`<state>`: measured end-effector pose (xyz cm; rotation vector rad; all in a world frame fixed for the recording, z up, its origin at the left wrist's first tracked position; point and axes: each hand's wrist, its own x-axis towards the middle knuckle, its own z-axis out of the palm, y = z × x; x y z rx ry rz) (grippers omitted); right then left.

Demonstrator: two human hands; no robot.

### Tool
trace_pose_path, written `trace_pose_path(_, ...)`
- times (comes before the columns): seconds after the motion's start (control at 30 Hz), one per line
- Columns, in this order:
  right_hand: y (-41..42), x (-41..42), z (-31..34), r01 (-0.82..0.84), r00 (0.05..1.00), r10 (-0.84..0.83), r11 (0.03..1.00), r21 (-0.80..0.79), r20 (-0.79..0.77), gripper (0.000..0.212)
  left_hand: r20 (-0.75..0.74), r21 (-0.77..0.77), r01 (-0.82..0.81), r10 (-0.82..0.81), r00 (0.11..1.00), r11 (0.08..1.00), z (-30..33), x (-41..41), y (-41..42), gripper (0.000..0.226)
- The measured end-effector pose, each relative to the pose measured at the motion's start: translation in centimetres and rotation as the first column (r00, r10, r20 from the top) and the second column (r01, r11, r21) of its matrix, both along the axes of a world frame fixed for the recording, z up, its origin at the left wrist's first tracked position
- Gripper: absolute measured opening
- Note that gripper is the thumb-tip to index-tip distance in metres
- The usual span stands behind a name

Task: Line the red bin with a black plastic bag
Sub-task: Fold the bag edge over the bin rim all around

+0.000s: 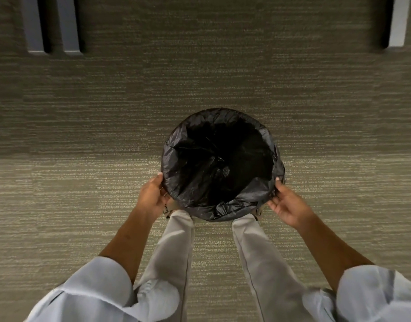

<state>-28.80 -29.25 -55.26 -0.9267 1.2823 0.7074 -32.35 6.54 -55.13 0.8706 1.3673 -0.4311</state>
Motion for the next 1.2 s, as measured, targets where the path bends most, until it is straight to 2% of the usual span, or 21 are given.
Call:
trace_pose_path(0.17,0.2,0.2,-0.9,-0.072,0.996,0.069,0.995,-0.065,-0.054,0.010,-0.059,0.054,0.024,-0.021,0.998,0.998,-0.5,-0.1,-0.4,0.034)
trace_pose_path(0.27,0.4,0.7,-1.8,-0.162,0.986,0.155,0.973,-0.164,-0.056,0.013,-0.076,0.096,0.011,-0.003,0.997,0.995,-0.9,-0.2,-0.8,0.032)
trace_pose_path(0.37,0.8,1.3,-1.8,-0.195,0.979,0.205,0.943,-0.270,0.011,0.017,-0.056,0.142,-0.063,0.071,0.996,0.988,-0.9,-0.1,-1.2,0.015)
trace_pose_path(0.43,1.0,1.6,-1.2,-0.211,0.968,0.238,0.943,-0.257,0.079,0.024,-0.067,0.176,-0.073,0.086,0.994,0.982,-0.8,-0.1,-1.6,0.009)
trace_pose_path(0.53,1.2,1.7,-0.4,-0.245,0.950,0.285,0.934,-0.261,0.127,0.033,-0.108,0.224,-0.048,0.073,0.991,0.973,-0.5,-0.2,-2.2,0.011)
trace_pose_path(0.6,1.4,1.5,-0.2,-0.248,0.940,0.304,0.921,-0.301,0.154,0.029,-0.116,0.238,-0.030,0.059,0.991,0.971,-0.3,-0.2,-2.4,0.013)
trace_pose_path(0.73,1.8,1.2,0.2,-0.264,0.906,0.367,0.880,-0.396,0.211,0.026,-0.039,0.184,-0.057,0.065,0.997,0.981,0.2,0.2,-2.6,0.026)
trace_pose_path(0.83,2.2,1.7,0.4,-0.196,0.915,0.312,0.899,-0.391,0.258,0.019,-0.016,0.105,-0.050,0.052,0.999,0.993,0.2,0.4,-2.2,0.026)
trace_pose_path(0.93,2.4,2.6,0.8,-0.145,0.932,0.253,0.917,-0.371,0.260,0.018,-0.028,0.040,-0.043,0.044,0.999,0.998,0.3,0.7,-1.8,0.039)
trace_pose_path(1.07,3.2,3.6,1.7,-0.203,0.953,0.234,0.964,-0.171,0.192,0.038,-0.076,0.045,-0.018,0.021,0.997,0.999,0.5,1.1,-2.0,0.043)
trace_pose_path(1.13,3.5,4.1,2.2,-0.174,0.966,0.182,0.983,-0.061,0.182,0.043,-0.090,0.026,-0.018,0.020,0.996,1.000,0.7,1.3,-2.1,0.041)
trace_pose_path(1.2,3.7,4.4,2.5,-0.101,0.981,0.105,0.994,-0.028,0.166,0.043,-0.106,0.011,-0.018,0.019,0.994,1.000,0.8,1.3,-2.4,0.039)
